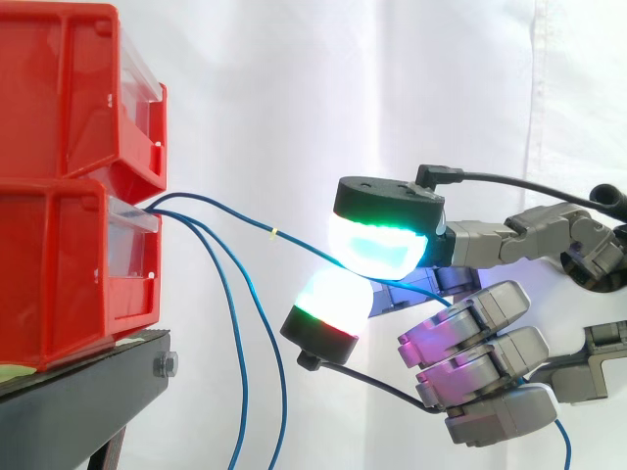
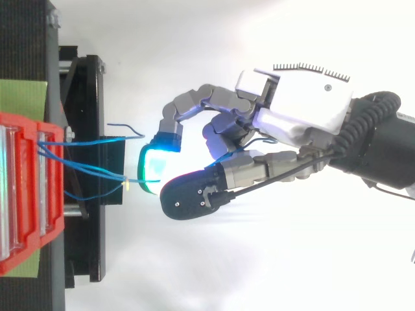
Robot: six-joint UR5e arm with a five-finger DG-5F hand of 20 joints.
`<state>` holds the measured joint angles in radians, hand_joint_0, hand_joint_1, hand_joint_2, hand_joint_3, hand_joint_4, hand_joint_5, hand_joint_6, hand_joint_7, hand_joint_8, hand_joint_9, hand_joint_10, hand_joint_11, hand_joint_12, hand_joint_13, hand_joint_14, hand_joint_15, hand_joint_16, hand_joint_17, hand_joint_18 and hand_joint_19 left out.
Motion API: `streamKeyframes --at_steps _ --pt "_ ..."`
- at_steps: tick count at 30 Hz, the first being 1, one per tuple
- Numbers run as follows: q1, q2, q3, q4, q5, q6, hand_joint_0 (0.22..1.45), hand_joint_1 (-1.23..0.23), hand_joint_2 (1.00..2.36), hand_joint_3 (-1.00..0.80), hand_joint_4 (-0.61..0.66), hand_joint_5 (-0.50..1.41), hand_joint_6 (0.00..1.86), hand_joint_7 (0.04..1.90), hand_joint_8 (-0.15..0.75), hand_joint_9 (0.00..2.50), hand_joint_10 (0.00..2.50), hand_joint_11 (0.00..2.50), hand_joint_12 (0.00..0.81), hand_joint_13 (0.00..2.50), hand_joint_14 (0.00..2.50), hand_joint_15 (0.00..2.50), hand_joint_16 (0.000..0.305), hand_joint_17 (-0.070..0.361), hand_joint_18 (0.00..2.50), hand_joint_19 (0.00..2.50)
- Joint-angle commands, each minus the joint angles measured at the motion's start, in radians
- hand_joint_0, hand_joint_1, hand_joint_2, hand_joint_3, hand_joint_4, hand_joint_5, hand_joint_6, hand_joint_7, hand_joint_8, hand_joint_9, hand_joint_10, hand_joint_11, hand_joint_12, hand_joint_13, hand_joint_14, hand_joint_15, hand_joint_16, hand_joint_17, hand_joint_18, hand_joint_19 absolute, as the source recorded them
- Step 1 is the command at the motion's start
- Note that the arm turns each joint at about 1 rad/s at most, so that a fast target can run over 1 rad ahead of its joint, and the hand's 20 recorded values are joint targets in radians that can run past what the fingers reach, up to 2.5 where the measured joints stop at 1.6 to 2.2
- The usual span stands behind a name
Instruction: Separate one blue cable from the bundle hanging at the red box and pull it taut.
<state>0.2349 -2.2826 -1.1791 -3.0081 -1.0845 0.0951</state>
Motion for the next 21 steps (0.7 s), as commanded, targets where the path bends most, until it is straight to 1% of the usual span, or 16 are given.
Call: streamKeyframes --at_steps 1,21 --pt "0.000 0.000 -0.001 0.000 0.000 0.000 0.69 -0.69 1.01 -0.35 0.04 -0.21 0.89 0.98 0.280 0.79 1.75 1.19 0.341 0.74 2.50 1.27 0.038 0.086 1.22 1.61" --pt "0.000 0.000 -0.001 0.000 0.000 0.000 0.70 -0.69 1.01 -0.35 0.04 -0.21 0.89 0.99 0.278 0.79 1.77 1.18 0.342 0.75 2.50 1.27 0.038 0.085 1.21 1.60"
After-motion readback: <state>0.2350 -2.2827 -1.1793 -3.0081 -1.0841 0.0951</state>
